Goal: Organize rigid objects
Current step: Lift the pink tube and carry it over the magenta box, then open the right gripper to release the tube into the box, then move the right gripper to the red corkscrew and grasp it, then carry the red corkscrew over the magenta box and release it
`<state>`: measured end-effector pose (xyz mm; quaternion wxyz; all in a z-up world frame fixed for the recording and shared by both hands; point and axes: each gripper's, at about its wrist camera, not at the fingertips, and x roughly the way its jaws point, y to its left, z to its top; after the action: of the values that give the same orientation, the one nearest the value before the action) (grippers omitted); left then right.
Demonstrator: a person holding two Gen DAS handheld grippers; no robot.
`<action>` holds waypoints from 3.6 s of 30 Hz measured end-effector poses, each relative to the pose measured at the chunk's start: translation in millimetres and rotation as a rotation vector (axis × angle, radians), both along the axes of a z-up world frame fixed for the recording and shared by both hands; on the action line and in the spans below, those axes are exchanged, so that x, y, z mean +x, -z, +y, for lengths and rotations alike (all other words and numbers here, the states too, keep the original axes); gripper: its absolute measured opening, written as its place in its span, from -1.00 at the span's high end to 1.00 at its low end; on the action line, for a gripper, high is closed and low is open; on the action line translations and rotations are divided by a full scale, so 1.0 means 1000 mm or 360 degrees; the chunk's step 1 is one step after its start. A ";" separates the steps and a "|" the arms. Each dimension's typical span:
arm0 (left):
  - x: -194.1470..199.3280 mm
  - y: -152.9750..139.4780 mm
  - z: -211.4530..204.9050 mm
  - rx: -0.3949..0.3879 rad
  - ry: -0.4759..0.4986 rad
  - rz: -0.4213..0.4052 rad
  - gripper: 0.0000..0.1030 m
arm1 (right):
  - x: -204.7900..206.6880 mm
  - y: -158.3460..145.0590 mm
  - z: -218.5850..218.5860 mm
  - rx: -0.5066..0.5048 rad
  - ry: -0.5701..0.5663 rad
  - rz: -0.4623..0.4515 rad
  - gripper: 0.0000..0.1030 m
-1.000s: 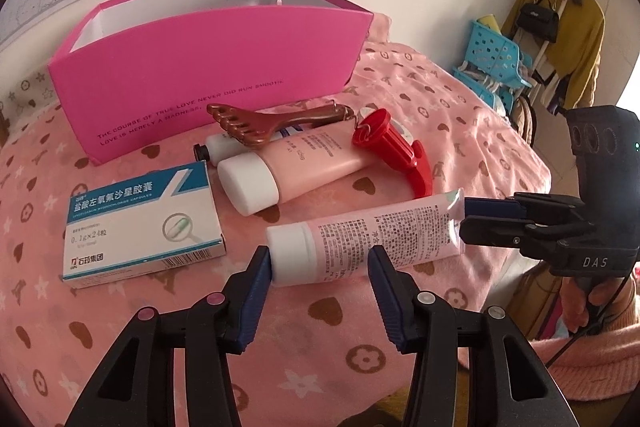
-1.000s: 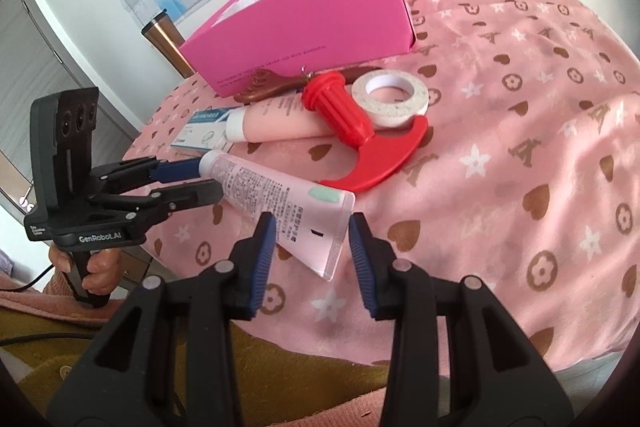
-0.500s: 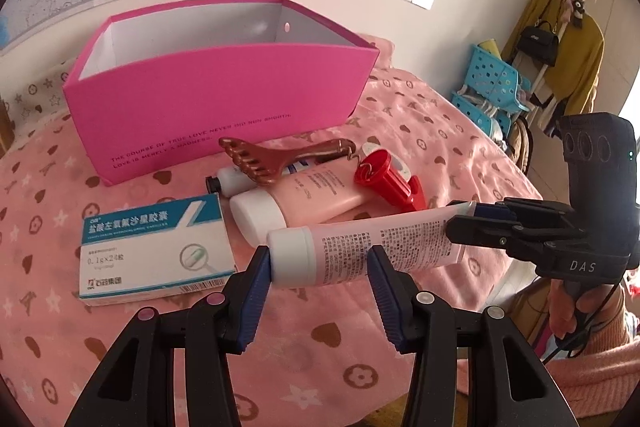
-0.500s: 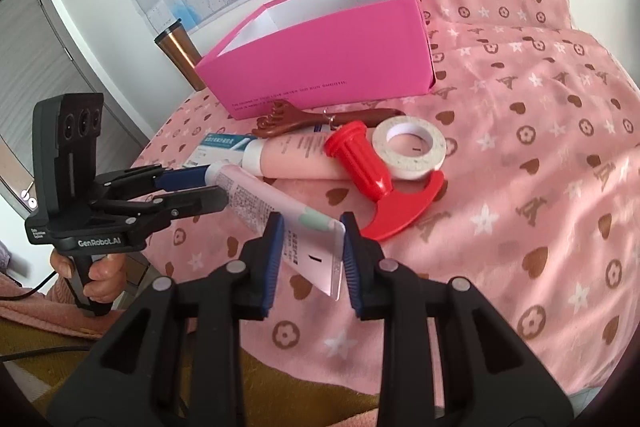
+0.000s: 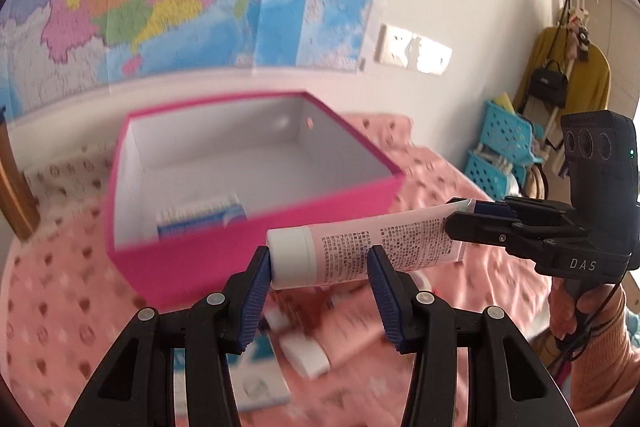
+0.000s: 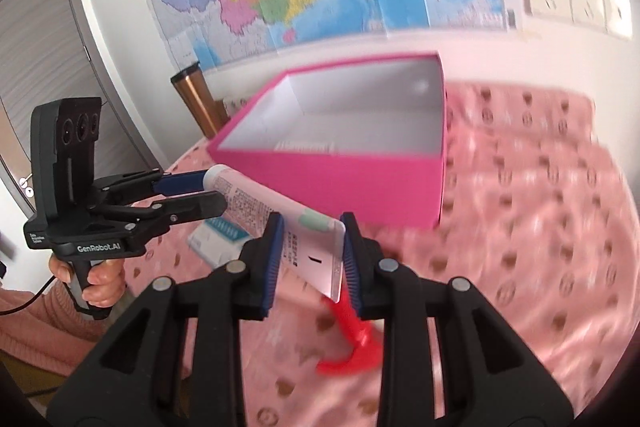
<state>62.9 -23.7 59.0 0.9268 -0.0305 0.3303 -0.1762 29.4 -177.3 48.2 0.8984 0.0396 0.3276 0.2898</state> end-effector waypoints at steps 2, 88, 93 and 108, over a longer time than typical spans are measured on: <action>0.015 -0.007 0.003 -0.0020 -0.0017 -0.0007 0.05 | 0.016 -0.009 0.001 0.0000 -0.0016 -0.0018 0.40; -0.010 0.077 -0.032 0.0076 0.0201 0.0228 0.02 | -0.002 0.091 0.037 -0.0642 -0.0087 0.0068 0.31; -0.012 0.079 -0.034 0.0055 0.0223 0.0230 0.02 | -0.004 0.089 0.031 -0.0594 -0.0071 0.0084 0.32; -0.013 0.079 -0.072 -0.0084 0.0509 0.0272 0.02 | -0.017 0.056 -0.007 -0.0188 0.0027 0.0117 0.32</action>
<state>49.6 -95.6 -20.0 0.8543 -0.0167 0.4038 -0.3267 12.8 -184.5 -7.7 0.8889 -0.0001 0.3766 0.2607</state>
